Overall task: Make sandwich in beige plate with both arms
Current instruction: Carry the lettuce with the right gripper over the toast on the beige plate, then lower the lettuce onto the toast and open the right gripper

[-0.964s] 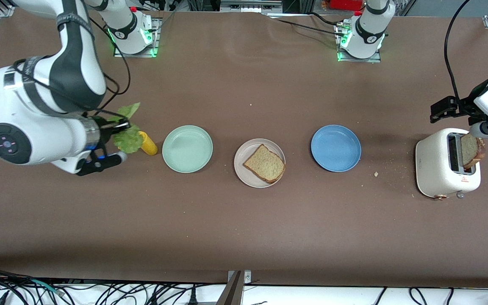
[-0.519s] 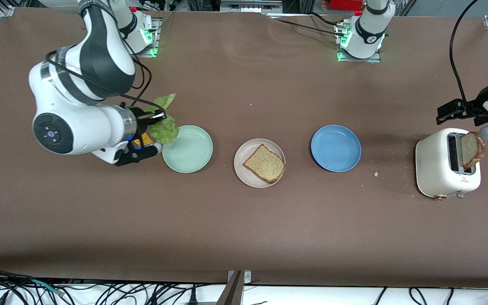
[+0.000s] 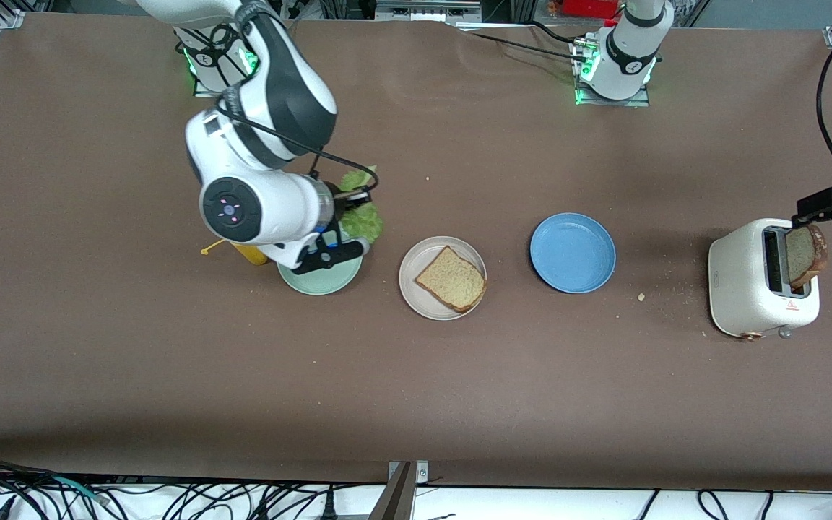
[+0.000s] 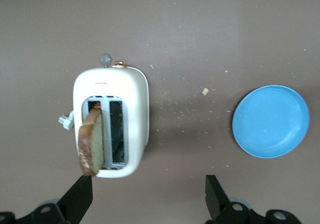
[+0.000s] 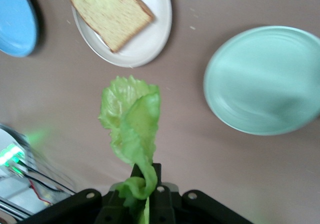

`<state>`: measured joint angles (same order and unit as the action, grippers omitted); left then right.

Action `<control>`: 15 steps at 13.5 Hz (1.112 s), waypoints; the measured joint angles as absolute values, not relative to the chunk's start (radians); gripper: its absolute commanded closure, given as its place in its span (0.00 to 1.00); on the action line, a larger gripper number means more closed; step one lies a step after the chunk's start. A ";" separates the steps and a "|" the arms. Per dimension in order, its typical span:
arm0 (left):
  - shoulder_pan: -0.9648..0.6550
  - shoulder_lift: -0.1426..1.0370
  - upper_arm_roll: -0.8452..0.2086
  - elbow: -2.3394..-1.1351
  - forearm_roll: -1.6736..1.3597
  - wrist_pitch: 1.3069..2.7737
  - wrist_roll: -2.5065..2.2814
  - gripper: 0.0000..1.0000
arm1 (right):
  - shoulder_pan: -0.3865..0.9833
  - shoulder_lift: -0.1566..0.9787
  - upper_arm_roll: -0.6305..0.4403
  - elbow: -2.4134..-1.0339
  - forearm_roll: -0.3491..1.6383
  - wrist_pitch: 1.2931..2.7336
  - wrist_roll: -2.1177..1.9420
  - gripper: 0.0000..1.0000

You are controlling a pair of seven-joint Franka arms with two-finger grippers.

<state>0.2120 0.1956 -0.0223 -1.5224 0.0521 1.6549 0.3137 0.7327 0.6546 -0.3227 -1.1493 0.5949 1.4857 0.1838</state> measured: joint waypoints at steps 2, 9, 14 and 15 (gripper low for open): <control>0.248 0.202 -0.022 -1.564 0.052 1.716 0.364 0.00 | 0.750 0.677 -0.323 -1.153 0.643 1.556 0.237 1.00; 0.351 0.216 -0.022 -1.763 0.052 2.011 0.500 0.00 | 0.846 0.780 -0.321 -1.161 0.793 1.846 0.362 1.00; 0.398 0.273 -0.023 -1.785 0.052 2.044 0.533 0.00 | 0.876 0.891 -0.320 -1.167 0.843 2.104 0.345 1.00; 0.404 0.282 -0.023 -1.789 0.052 2.044 0.534 0.01 | 0.876 0.905 -0.321 -1.167 0.843 2.126 0.331 1.00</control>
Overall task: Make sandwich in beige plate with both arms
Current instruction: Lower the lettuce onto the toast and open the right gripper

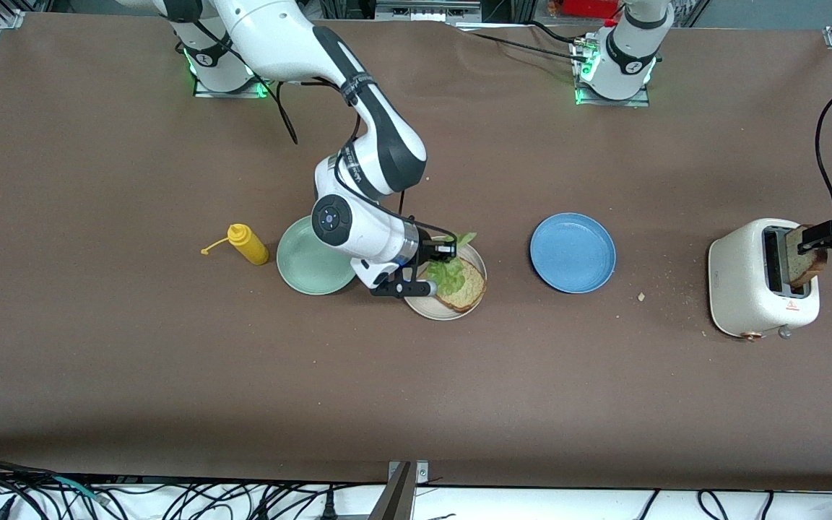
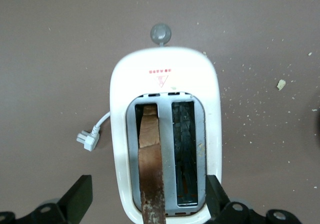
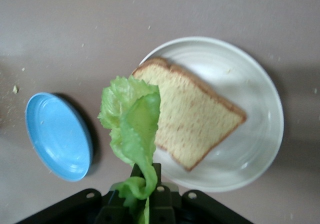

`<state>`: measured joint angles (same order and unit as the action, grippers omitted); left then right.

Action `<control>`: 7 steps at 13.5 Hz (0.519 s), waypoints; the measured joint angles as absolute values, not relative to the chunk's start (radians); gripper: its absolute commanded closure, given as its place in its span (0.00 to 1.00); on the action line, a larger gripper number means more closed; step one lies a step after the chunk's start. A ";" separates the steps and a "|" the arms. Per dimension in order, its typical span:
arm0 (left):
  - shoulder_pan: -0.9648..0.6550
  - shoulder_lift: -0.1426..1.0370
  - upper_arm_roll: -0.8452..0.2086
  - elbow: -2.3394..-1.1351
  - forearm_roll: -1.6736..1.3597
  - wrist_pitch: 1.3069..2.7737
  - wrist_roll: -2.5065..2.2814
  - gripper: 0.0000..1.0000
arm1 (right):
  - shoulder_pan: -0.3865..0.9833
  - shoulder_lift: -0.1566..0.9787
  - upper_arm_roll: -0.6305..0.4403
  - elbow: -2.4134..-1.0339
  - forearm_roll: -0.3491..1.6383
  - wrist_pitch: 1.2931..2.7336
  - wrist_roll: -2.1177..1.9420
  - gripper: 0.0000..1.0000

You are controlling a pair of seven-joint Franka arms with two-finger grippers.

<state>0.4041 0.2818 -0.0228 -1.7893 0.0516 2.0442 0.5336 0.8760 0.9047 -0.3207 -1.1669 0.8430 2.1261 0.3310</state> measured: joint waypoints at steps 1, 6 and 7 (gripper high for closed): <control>0.409 0.288 -0.023 -1.795 0.052 2.044 0.534 0.17 | 0.875 0.916 -0.321 -1.167 0.843 2.147 0.314 1.00; 0.417 0.293 -0.024 -1.809 0.051 2.045 0.539 1.00 | 0.887 0.950 -0.307 -1.167 0.845 2.230 0.288 0.00; 0.419 0.293 -0.024 -1.809 0.051 2.045 0.551 1.00 | 0.890 0.953 -0.305 -1.167 0.845 2.251 0.284 0.00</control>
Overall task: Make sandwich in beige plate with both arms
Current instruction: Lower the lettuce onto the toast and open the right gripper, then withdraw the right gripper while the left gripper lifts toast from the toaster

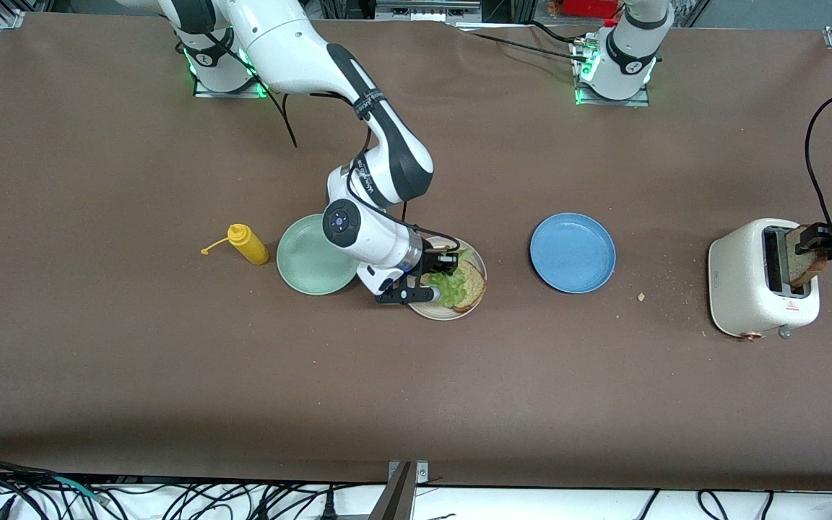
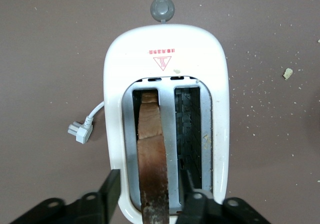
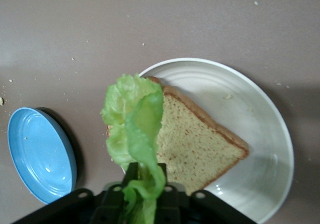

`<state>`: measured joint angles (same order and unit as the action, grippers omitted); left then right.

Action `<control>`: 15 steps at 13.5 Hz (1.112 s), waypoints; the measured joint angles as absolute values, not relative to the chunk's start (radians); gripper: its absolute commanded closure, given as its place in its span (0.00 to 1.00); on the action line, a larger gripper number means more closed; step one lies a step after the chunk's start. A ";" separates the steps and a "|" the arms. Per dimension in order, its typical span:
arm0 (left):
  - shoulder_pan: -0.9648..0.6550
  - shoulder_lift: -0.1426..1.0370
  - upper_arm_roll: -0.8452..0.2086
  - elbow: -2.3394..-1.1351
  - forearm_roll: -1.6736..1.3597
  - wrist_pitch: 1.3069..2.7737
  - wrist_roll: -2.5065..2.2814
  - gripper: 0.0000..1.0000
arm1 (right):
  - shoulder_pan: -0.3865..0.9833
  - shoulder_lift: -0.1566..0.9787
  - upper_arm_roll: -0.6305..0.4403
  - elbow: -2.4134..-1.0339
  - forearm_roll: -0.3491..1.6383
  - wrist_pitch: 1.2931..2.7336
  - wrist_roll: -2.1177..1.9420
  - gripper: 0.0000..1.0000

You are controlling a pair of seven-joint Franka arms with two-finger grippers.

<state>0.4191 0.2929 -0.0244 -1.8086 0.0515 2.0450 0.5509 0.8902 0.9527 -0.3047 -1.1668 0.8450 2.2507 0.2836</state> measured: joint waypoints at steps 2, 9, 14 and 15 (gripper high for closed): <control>0.428 0.293 -0.024 -1.808 0.052 2.045 0.590 1.00 | 0.892 0.953 -0.304 -1.166 0.845 2.279 0.267 0.00; 0.437 0.284 -0.031 -1.726 0.051 1.935 0.636 1.00 | 0.891 0.926 -0.360 -1.150 0.778 2.223 0.224 0.00; 0.436 0.274 -0.068 -1.582 0.051 1.795 0.637 1.00 | 0.883 0.817 -0.491 -1.146 0.644 1.891 0.223 0.00; 0.435 0.274 -0.096 -1.551 0.051 1.764 0.637 1.00 | 0.883 0.798 -0.511 -1.145 0.623 1.842 0.223 0.00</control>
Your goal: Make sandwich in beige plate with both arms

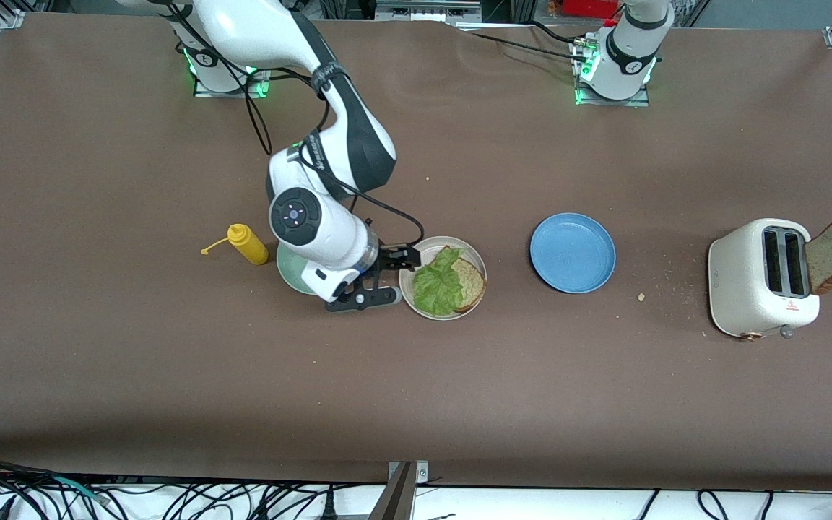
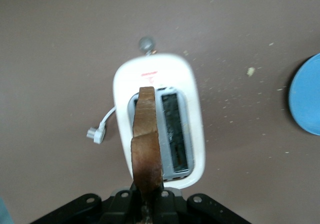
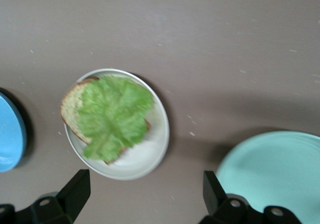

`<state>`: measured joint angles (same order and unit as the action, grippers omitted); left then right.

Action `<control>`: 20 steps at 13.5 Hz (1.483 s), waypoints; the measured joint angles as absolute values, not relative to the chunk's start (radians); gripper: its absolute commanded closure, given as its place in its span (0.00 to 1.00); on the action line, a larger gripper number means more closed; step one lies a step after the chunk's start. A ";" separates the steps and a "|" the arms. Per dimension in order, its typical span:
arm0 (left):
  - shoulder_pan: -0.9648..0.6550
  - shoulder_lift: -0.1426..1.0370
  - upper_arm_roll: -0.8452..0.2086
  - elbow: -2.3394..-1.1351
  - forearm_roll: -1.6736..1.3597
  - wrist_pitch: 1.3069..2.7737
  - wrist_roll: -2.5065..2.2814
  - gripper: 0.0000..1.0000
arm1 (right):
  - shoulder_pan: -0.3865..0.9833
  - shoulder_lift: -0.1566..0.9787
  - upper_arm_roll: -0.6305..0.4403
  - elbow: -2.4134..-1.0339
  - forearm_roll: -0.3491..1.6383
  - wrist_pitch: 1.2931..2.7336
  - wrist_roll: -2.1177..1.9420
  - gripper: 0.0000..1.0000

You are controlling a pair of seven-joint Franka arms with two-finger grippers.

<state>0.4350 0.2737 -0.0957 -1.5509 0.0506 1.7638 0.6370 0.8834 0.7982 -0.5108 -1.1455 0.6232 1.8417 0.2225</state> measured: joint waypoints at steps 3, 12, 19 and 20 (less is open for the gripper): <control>0.416 0.272 -0.152 -1.487 0.032 1.680 0.633 1.00 | 0.884 0.749 -0.604 -1.144 0.571 1.693 0.223 0.00; 0.213 0.417 -0.160 -1.488 -0.378 1.601 0.386 1.00 | 0.878 0.684 -0.987 -1.149 0.532 1.501 0.074 0.00; 0.072 0.569 -0.161 -1.438 -0.618 1.609 0.277 1.00 | 0.865 0.682 -1.109 -1.149 0.552 1.435 -0.051 0.00; 0.061 0.586 -0.161 -1.438 -0.663 1.608 0.271 1.00 | 0.854 0.682 -1.103 -1.149 0.555 1.438 -0.052 0.00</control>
